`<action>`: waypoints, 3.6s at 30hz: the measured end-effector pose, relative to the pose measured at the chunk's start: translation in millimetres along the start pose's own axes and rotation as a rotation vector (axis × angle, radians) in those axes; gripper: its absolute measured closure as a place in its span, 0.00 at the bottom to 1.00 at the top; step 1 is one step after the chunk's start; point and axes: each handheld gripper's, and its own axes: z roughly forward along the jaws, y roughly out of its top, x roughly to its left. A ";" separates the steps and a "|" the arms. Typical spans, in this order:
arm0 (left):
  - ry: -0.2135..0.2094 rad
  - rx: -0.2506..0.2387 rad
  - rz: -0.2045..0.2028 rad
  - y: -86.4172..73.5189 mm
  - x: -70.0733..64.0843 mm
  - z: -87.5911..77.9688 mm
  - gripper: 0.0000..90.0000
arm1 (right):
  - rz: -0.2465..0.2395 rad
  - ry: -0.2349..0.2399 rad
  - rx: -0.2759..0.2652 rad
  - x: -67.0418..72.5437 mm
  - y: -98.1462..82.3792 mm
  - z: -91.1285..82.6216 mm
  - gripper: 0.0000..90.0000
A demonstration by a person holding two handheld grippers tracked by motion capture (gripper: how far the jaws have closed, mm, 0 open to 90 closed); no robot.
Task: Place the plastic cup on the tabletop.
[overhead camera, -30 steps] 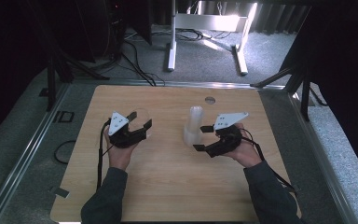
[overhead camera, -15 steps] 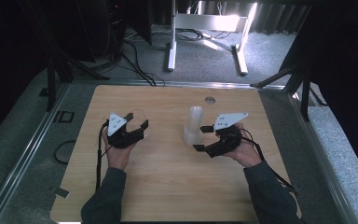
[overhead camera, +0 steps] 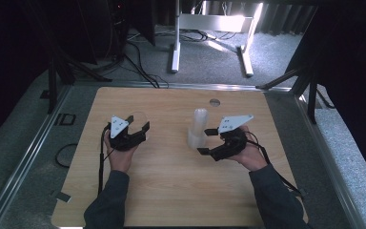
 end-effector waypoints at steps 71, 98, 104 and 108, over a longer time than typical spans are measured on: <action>0.062 0.115 0.003 -37.0 18.8 33.8 0.32 | -0.001 0.005 -0.001 0.6 -0.2 -0.1 0.28; 0.051 0.160 0.028 -40.4 14.0 36.4 0.27 | -0.001 0.002 -0.004 0.1 0.3 -1.6 0.28; 0.029 0.174 0.009 -40.6 15.0 35.9 0.18 | 0.001 0.001 -0.006 0.1 0.5 -2.9 0.28; 0.020 0.180 0.009 -38.7 14.1 33.7 0.12 | 0.003 0.001 -0.006 -0.3 0.6 -3.1 0.28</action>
